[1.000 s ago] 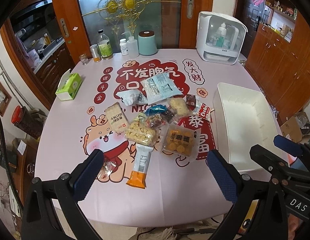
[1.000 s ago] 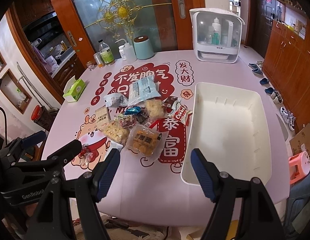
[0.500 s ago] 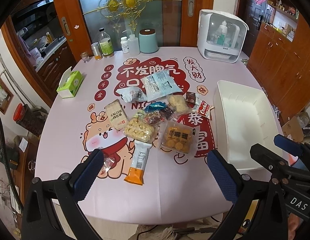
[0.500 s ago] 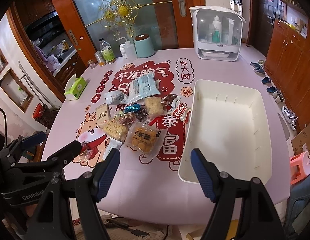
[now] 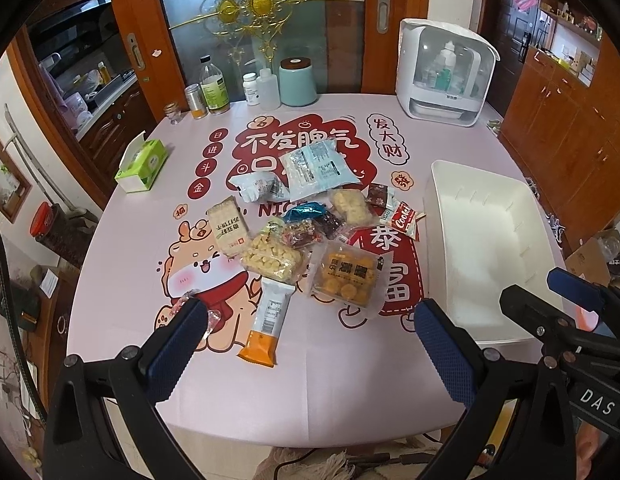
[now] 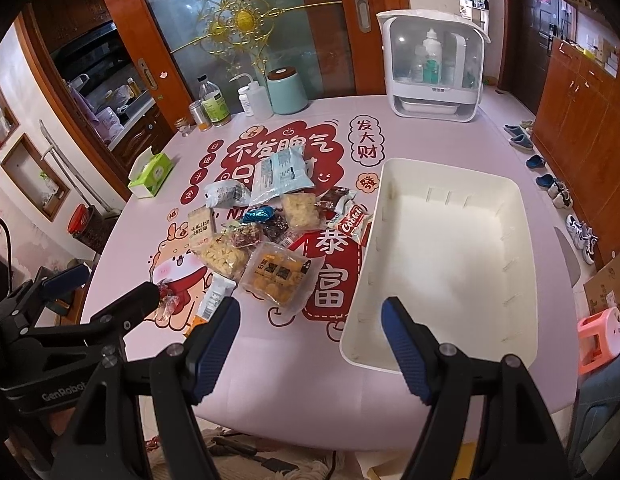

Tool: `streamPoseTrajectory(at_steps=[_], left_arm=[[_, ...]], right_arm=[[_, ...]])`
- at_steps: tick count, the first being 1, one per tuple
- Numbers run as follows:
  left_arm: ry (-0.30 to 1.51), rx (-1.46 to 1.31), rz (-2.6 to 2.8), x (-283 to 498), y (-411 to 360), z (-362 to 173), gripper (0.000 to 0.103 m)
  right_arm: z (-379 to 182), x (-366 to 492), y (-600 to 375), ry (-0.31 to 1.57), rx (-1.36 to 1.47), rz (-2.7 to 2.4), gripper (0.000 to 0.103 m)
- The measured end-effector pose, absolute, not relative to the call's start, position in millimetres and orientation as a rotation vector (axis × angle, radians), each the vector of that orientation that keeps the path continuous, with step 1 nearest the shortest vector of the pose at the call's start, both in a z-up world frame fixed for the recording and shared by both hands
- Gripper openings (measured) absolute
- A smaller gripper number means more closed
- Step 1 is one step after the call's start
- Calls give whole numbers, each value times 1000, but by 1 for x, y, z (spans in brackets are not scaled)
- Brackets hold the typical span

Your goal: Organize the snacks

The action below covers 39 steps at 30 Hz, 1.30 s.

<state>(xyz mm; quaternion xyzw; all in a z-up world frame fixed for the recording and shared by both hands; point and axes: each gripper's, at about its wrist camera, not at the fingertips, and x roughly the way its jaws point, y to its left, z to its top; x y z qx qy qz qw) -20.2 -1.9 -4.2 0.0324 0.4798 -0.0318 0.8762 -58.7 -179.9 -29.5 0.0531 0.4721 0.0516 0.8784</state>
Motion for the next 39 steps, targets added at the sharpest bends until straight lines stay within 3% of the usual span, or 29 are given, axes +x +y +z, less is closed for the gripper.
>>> streamPoseTrajectory(at_steps=[19, 39], left_arm=[[988, 60, -73, -19, 7, 0, 102], [1005, -50, -92, 42, 160, -15, 102]], right_arm=[[-26, -47, -170, 993, 92, 99, 74], [-34, -17, -58, 1040, 37, 41, 74]])
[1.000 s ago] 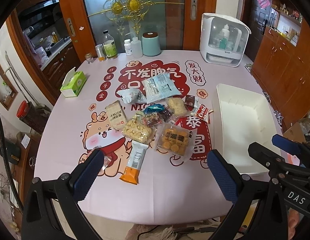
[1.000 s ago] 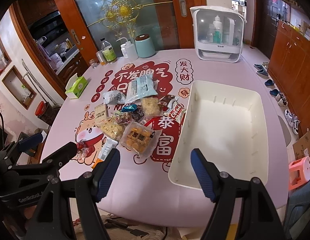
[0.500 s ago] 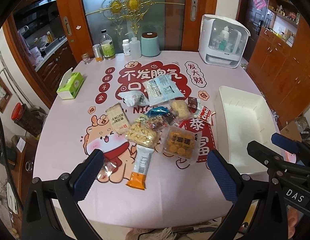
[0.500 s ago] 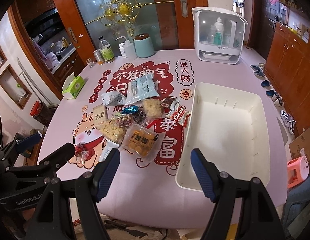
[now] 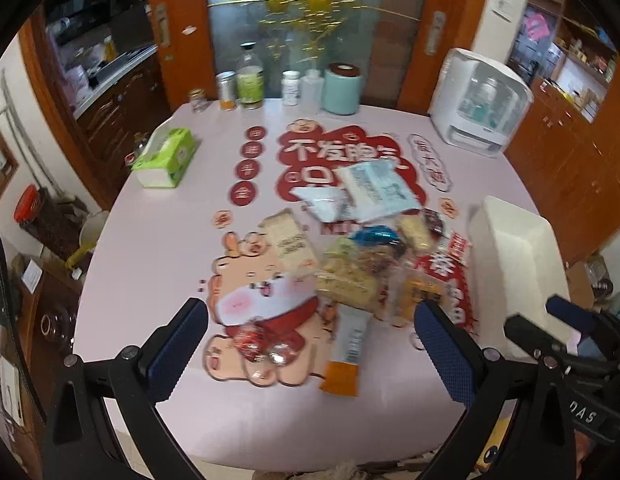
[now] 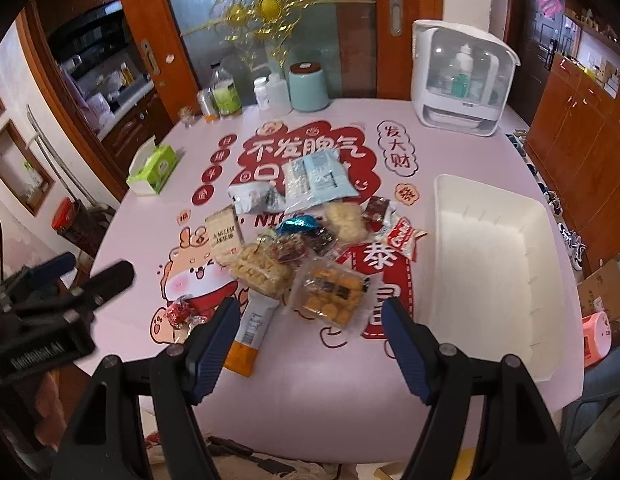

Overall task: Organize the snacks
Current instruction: 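Grasp the small red wrapped packet with the left tool while the right tool grasps the white-orange bar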

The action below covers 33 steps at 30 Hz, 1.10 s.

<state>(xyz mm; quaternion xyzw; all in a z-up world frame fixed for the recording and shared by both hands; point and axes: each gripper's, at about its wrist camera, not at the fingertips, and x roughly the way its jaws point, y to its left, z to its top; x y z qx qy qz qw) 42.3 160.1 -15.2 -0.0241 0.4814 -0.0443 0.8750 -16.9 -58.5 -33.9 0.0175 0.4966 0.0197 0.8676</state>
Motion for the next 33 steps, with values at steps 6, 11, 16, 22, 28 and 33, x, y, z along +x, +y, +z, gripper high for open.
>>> streamPoseTrajectory(at_steps=[6, 11, 16, 22, 28, 33], left_arm=[[1017, 24, -66, 63, 204, -50, 102], [1141, -33, -207, 90, 224, -90, 102], [1217, 94, -286, 107, 214, -136, 102], [1338, 174, -379, 115, 214, -193, 102], [1445, 66, -390, 109, 224, -229, 102], [1479, -12, -383, 106, 223, -252, 102]], right_arm=[[-84, -2, -20, 1160, 17, 59, 74], [-143, 13, -2, 1306, 113, 103, 64], [-186, 27, 7, 1368, 158, 61, 61], [-226, 38, 18, 1428, 188, 32, 61], [-246, 42, 30, 1430, 143, -4, 61], [-256, 40, 47, 1444, 52, -14, 47]])
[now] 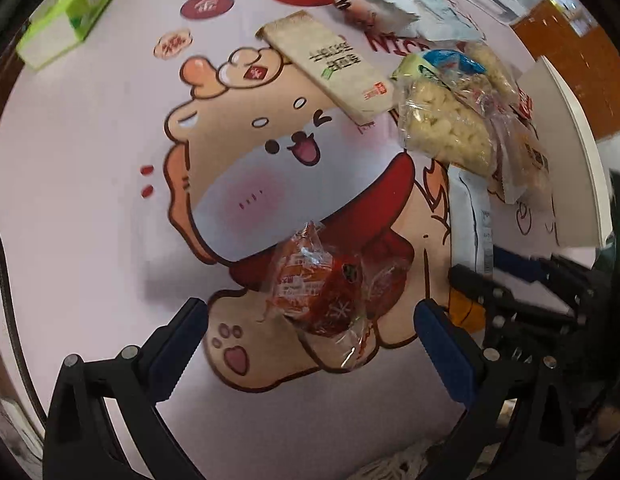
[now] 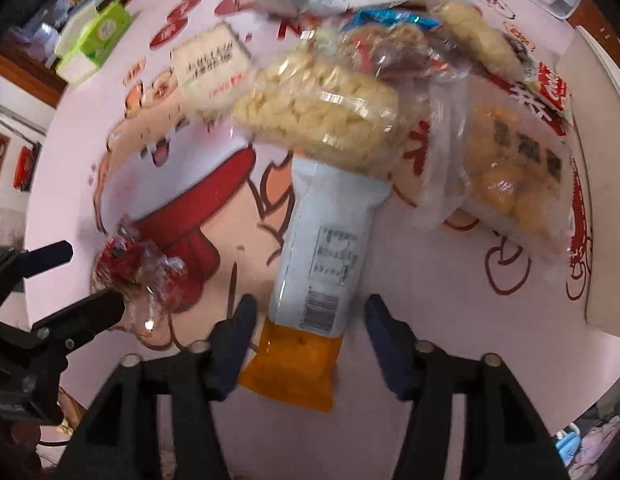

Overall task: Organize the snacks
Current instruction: 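Grasp the small red wrapped packet with the left tool while the right tool grasps the white-orange bar, then carry both snacks over the white tray and open both tools to drop them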

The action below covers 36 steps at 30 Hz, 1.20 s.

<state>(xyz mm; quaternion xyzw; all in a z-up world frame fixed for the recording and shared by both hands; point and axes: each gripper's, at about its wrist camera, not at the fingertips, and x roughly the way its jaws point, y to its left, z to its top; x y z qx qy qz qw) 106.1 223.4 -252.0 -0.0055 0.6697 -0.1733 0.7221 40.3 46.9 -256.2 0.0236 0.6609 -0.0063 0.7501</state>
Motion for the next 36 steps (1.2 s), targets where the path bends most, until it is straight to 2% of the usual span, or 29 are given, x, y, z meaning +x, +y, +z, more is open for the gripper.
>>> streamPoseTrajectory(at_steps=[2, 6, 8, 10, 15, 27, 36], left_arm=[[1497, -41, -360, 107, 223, -259, 100], [1507, -60, -336, 106, 224, -266, 88], [1488, -19, -322, 103, 220, -264, 65], [1476, -1, -335, 100, 215, -262, 54], [1465, 15, -352, 93, 201, -257, 53], [1145, 60, -463, 76, 162, -136, 53], [960, 104, -521, 67, 75, -82, 54]], right_arm=[[-255, 39, 54, 1445, 21, -5, 43], [-255, 34, 59, 1447, 10, 13, 40], [-256, 31, 60, 1444, 9, 14, 36], [-255, 25, 61, 1437, 1, 6, 35], [-242, 18, 44, 1393, 10, 2, 34], [-162, 7, -11, 1127, 5, -128, 34], [-114, -11, -83, 1017, 112, -198, 34]])
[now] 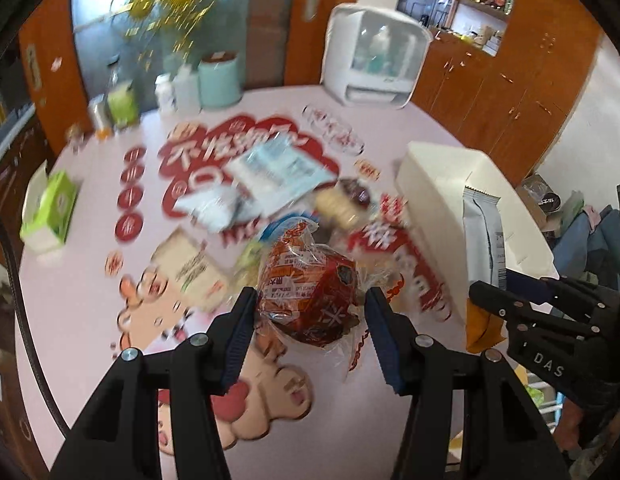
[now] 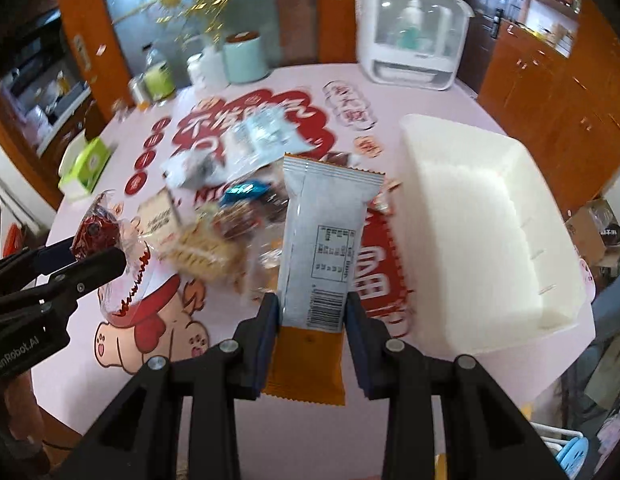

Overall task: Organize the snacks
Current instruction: 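Carry both snacks over the white tray and open both tools to drop them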

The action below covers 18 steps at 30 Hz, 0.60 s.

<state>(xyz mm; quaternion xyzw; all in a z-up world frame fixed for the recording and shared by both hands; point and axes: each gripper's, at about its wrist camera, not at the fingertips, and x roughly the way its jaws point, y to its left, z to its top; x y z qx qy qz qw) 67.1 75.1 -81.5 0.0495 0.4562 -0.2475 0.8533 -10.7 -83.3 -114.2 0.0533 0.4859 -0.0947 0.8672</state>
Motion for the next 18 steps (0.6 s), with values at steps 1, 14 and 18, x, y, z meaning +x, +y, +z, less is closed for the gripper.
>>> streamPoseTrajectory(at_steps=[1, 14, 18], left_arm=[[949, 109, -516, 66, 65, -78, 54], [975, 52, -508, 48, -127, -62, 54], [1000, 41, -492, 47, -168, -71, 54]], right_arm=[[-107, -13, -97, 997, 115, -198, 34], [-70, -28, -263, 934, 72, -174, 35], [-73, -28, -300, 953, 66, -165, 35]])
